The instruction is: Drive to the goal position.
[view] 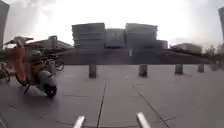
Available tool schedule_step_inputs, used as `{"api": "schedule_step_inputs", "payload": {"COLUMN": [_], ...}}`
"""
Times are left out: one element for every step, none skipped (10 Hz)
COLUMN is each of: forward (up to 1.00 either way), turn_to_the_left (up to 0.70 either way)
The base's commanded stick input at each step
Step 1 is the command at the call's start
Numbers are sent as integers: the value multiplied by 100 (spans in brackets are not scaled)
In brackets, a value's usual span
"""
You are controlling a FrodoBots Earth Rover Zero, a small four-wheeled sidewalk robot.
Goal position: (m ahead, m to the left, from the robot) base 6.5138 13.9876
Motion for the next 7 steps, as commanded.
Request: {"api": "schedule_step_inputs", "payload": {"forward": [100,100,100,100,100,100,100], "turn_to_the_left": [0,0,0,0,0,0,0]}}
